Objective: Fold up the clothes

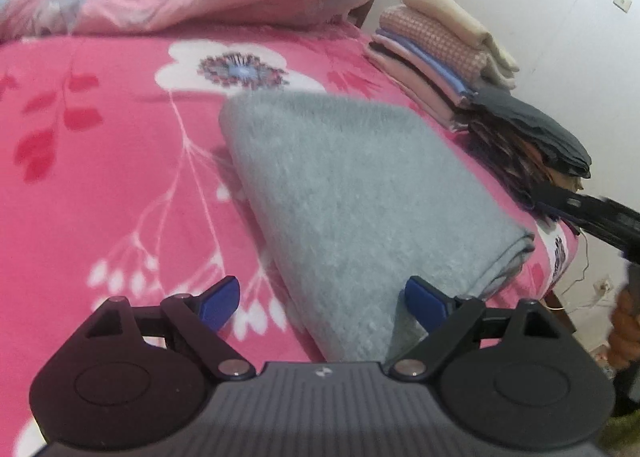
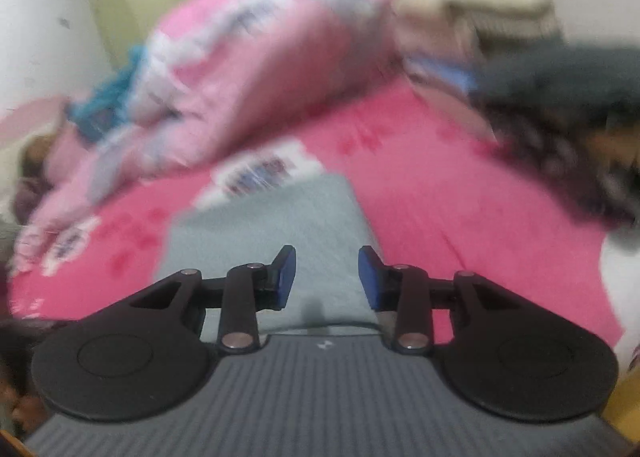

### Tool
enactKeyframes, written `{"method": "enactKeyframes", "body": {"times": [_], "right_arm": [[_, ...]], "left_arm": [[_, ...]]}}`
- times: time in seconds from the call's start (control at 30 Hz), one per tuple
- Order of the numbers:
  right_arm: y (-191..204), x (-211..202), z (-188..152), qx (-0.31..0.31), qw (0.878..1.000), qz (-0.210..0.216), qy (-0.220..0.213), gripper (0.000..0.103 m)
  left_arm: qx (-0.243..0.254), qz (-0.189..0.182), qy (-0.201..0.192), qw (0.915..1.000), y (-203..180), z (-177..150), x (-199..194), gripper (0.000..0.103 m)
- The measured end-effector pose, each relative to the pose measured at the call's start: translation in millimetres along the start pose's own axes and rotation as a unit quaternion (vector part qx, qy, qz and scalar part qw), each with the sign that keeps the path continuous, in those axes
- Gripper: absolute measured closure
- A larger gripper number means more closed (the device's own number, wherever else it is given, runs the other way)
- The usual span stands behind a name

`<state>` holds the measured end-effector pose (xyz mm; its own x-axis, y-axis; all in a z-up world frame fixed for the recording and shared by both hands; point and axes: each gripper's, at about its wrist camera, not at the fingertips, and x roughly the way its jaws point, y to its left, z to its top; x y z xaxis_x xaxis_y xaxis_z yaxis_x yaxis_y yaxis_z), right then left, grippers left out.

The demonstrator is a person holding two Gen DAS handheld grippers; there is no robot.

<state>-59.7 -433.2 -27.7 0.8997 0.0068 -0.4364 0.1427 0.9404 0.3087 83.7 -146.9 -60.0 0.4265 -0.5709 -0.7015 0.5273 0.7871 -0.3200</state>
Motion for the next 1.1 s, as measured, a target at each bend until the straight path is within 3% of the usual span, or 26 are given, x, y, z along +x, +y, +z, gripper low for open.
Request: {"method": "enactKeyframes", "body": {"times": [0.07, 0.17, 0.27, 0.4, 0.57, 0.73, 0.9, 1.1], "right_arm": [[5, -4, -8, -0.017, 1.000, 0.007, -0.002, 0.069], [5, 20, -30, -0.029, 0.999, -0.010, 0.041, 0.069], [21, 16, -35, -0.058, 0.997, -0.033, 0.030, 0.068], [45, 4, -34, -0.103, 0.994, -0.034, -0.007, 0.067], [41, 40, -50, -0.133, 0.988, -0.056, 0.049, 0.063], [54, 25, -35, -0.139, 0.989, -0.048, 0.006, 0.063], [37, 46, -55, -0.143, 0.987, -0.062, 0.036, 0.059], [40, 44, -60, -0.150, 0.986, -0.067, 0.024, 0.056]], "left_arm": [[0.014, 0.015, -0.006, 0.9998, -9, 7, -3, 0.013], [0.042, 0.049, 0.013, 0.9979, -27, 12, 8, 0.013], [0.050, 0.079, 0.034, 0.9950, -38, 8, 20, 0.012], [0.040, 0.089, 0.033, 0.9947, -40, 6, 20, 0.012], [0.041, 0.101, 0.030, 0.9936, -45, 4, 22, 0.011], [0.042, 0.114, 0.024, 0.9923, -49, 2, 21, 0.011], [0.056, 0.123, 0.021, 0.9906, -56, 0, 21, 0.011], [0.063, 0.130, 0.018, 0.9894, -58, 0, 20, 0.011]]}}
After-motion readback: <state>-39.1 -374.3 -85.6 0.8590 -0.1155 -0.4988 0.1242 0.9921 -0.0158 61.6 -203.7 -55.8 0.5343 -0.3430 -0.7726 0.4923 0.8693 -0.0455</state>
